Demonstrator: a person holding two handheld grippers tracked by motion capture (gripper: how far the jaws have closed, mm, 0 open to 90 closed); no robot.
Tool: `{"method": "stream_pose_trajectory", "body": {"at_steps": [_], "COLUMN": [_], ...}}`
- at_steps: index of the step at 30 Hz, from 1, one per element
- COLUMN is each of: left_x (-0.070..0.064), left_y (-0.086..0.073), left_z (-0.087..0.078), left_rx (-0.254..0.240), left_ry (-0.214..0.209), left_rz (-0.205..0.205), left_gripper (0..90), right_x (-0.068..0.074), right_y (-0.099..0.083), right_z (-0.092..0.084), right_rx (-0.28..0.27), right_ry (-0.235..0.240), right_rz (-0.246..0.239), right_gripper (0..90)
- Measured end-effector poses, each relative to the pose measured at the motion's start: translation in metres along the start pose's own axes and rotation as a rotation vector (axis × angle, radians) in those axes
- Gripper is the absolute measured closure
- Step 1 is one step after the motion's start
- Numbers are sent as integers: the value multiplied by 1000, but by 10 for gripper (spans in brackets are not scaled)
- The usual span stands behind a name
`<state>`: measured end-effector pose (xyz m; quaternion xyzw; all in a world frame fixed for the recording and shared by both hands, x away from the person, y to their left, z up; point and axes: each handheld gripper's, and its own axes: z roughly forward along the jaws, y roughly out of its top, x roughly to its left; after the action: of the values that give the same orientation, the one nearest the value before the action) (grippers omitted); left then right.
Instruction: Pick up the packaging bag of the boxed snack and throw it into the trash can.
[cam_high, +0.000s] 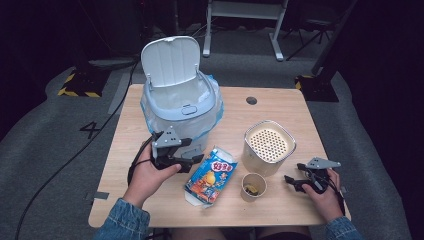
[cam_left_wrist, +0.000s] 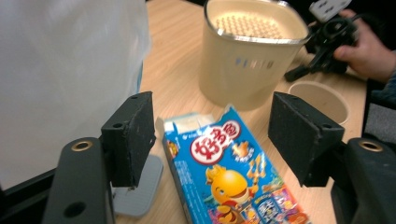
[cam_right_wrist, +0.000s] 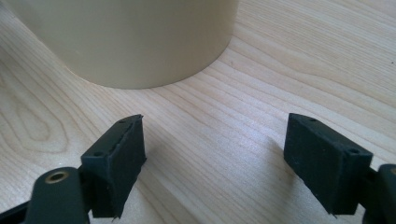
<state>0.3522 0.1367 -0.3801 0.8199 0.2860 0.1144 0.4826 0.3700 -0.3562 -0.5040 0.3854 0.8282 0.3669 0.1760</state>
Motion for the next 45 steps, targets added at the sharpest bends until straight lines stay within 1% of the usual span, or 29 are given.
{"method": "stream_pose_trajectory", "body": {"at_steps": [1, 2, 6, 7, 8, 9, 10, 11, 12, 13, 16, 17, 18, 20, 22, 24, 25, 26, 27, 31, 32, 35, 37, 39, 40, 41, 42, 43, 45], "left_x": [1, 1, 3, 3, 4, 5, 5, 6, 6, 7, 10, 10, 13, 15, 16, 17, 17, 17, 18, 18, 18, 18, 17, 18, 18, 19, 19, 19, 19], "left_y": [-3, -6, -18, -18, -22, -28, -28, -33, -33, -37, -43, -43, -46, -50, -53, -55, -56, -56, -56, -56, -56, -57, -56, -56, -56, -55, -55, -53, -52], "left_z": [4, 8, 27, 27, 34, 43, 43, 52, 52, 60, 70, 70, 76, 82, 87, 90, 91, 91, 93, 94, 94, 94, 94, 94, 94, 94, 94, 94, 95], "left_rx": [5, 3, 42, 42, 55, 81, 81, 101, 101, 129, 160, 160, 198, 231, 256, 281, 293, 293, 303, 295, 300, 297, 301, 304, 303, 306, 306, 321, 331], "left_ry": [1, -8, -32, -32, -31, -29, -29, -43, -43, -48, -42, -42, -35, -26, -20, -6, -7, -7, -11, -5, -6, 2, 7, 14, 18, 18, 18, 23, 29], "left_rz": [-2, -15, -32, -32, -45, -53, -53, -68, -68, -83, -99, -99, -108, -97, -96, -91, -89, -89, -103, -117, -111, -113, -105, -113, -131, -142, -142, -149, -150], "left_gripper": [318, 317, 317, 316, 316, 309, 313, 317, 321, 331, 340, 350, 364, 362, 361, 361, 371, 383, 384, 406, 415, 430, 459, 472, 504, 515, 519, 524, 525], "right_x": [0, 0, 0, 0, 0, 0, 0, 0, 0, 0, 0, 0, 0, 0, 0, 0, 0, 0, 0, 0, 0, 0, 0, 0, 0, 0, 0, 0, 0], "right_y": [0, 0, 0, 0, 0, 0, 0, 0, 0, 0, 0, 0, 0, 0, 0, 0, 0, 0, 0, 0, 0, 0, 0, 0, 0, 0, 0, 0, 0], "right_z": [0, 0, 0, 0, 0, 0, 0, 0, 0, 0, 0, 0, 0, 0, 0, 0, 0, 0, 0, 0, 0, 0, 0, 0, 0, 0, 0, 0, 0], "right_rx": [0, 0, 0, 0, 0, 0, 0, 0, 0, 0, 0, 0, 0, 0, -1, -1, -1, -1, -1, -1, -1, -1, -1, -1, 0, 0, -1, 0, 0], "right_ry": [0, 0, 0, 0, 0, 0, 0, 0, 0, 0, 0, 0, 0, 0, 0, 0, 0, 0, 1, 1, 0, 0, 1, 1, 1, 0, 0, 1, 1], "right_rz": [0, 0, 0, 0, 0, 0, 0, 0, 0, 0, 0, 0, 0, 1, 0, -1, -1, -1, 0, -1, 0, -1, 0, 0, 0, 0, 0, 0, 0], "right_gripper": [206, 206, 206, 206, 205, 206, 206, 206, 206, 206, 206, 206, 206, 206, 207, 206, 207, 207, 207, 207, 207, 207, 207, 207, 207, 207, 207, 207, 206]}}
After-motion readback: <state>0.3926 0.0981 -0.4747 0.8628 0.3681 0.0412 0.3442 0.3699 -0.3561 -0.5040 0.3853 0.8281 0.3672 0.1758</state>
